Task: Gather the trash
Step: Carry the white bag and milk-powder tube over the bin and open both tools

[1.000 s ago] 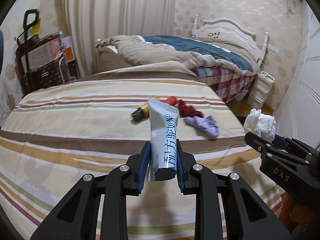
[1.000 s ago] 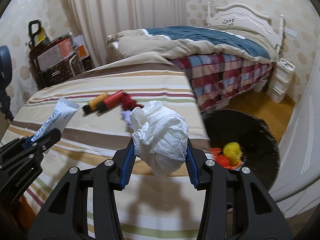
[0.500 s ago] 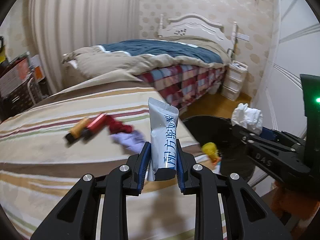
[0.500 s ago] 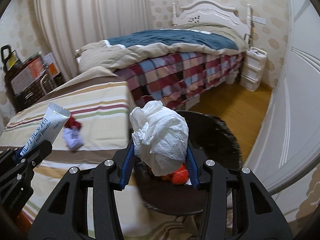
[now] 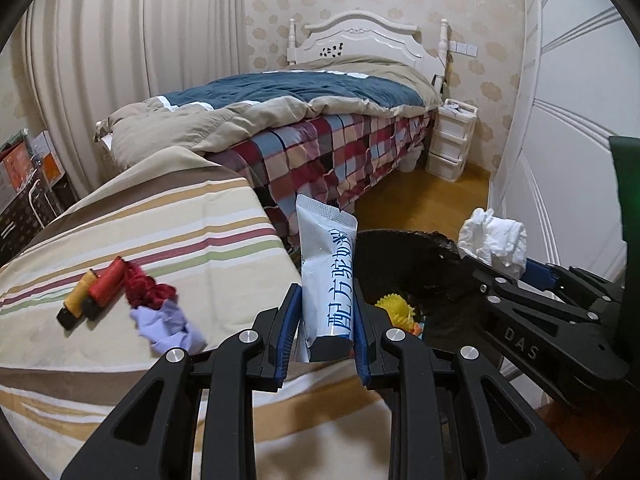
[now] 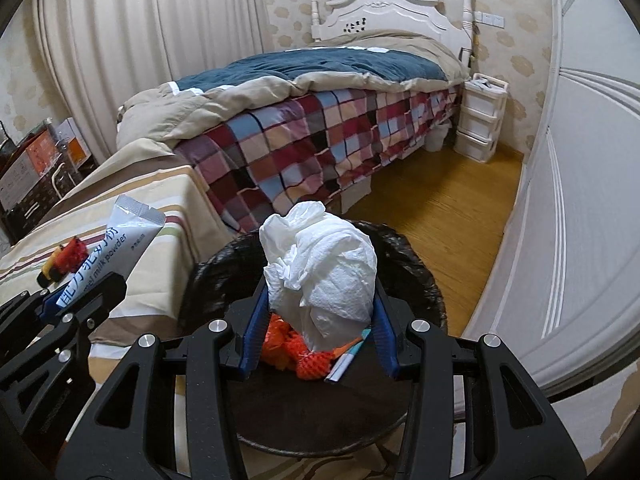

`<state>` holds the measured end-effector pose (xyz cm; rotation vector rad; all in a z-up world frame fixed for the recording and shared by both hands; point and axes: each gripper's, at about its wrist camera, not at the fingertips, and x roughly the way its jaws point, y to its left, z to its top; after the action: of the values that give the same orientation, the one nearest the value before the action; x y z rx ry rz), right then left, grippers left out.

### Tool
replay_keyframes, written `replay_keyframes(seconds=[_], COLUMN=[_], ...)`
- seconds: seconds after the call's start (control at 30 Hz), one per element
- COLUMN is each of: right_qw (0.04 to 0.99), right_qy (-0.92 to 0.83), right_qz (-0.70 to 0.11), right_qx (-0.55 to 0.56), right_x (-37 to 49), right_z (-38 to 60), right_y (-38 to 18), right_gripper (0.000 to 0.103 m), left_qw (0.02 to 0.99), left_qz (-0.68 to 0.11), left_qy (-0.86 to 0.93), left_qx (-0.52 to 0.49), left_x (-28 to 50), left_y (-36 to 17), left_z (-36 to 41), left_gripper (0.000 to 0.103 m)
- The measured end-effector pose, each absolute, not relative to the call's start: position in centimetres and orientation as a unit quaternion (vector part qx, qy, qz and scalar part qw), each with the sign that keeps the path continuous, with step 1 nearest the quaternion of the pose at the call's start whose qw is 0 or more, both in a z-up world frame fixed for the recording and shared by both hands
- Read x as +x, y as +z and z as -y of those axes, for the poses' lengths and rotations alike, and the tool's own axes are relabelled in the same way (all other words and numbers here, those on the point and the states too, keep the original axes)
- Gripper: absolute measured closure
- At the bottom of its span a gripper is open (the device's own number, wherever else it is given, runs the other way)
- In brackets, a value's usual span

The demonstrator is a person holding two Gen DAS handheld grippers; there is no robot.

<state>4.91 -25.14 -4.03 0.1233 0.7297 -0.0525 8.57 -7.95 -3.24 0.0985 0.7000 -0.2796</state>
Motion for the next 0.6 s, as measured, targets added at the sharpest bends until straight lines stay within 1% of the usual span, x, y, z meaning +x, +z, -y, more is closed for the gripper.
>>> replay_keyframes(seconds=[0.53, 0.6], right_qw=[0.924, 0.924], right_qy=[-0.047, -0.049], right_qz=[-0.373, -0.372], right_qx=[0.069, 0.069], right_x=[6.3, 6.3], right_z=[26.9, 26.9], right_y=[-5.9, -5.9], right_gripper=[0.057, 0.057], left_qw=[0.921, 0.920], left_qz=[-0.362, -0.363], left_qy=[-0.133, -0.134], left_qx=[0.059, 0.059], left_x=[10.9, 10.9], left_y=[-5.0, -5.0], left_z=[10.1, 10.1], left_gripper=[0.077, 0.068])
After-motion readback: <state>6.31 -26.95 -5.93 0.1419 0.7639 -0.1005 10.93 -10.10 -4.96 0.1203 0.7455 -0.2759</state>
